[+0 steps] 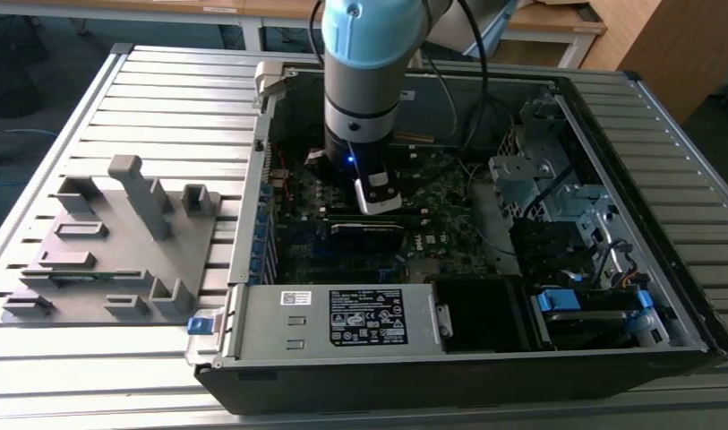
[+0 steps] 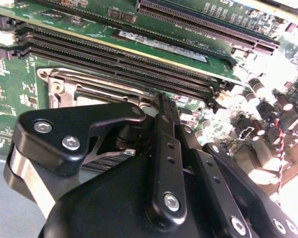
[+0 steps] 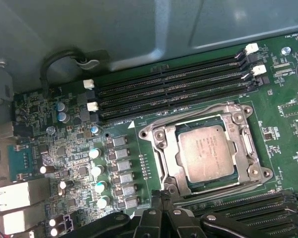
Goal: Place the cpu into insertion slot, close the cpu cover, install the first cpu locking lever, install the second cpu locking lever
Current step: 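Install the second cpu locking lever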
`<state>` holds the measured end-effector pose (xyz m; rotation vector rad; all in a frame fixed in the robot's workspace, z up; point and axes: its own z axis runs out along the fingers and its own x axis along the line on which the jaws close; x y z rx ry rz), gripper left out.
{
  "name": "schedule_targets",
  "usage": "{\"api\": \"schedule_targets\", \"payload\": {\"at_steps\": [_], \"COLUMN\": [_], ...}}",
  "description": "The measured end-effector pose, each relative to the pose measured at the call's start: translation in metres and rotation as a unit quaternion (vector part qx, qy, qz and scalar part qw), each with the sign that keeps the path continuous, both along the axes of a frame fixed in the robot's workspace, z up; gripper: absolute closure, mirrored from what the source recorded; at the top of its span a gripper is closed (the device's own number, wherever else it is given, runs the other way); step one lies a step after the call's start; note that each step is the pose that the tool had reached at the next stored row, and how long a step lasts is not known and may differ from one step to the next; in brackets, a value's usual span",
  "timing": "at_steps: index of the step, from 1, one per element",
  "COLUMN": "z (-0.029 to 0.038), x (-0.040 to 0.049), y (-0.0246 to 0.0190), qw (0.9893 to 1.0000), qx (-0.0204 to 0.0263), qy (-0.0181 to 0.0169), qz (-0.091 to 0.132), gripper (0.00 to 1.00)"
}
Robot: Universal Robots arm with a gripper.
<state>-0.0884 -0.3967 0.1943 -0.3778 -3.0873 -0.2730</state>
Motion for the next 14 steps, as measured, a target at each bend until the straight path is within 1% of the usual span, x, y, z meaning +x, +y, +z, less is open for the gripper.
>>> {"api": "schedule_targets", "payload": {"at_steps": [11, 14], "z": [-0.0006, 0.0021], "x": [-0.0005, -0.0005], "y": [0.0000, 0.0001], "qw": [1.0000, 1.0000], "qx": [0.0000, 0.0003], "qy": [0.0000, -0.0002], "qz": [0.000, 0.000], "gripper": [0.90, 0.90]}}
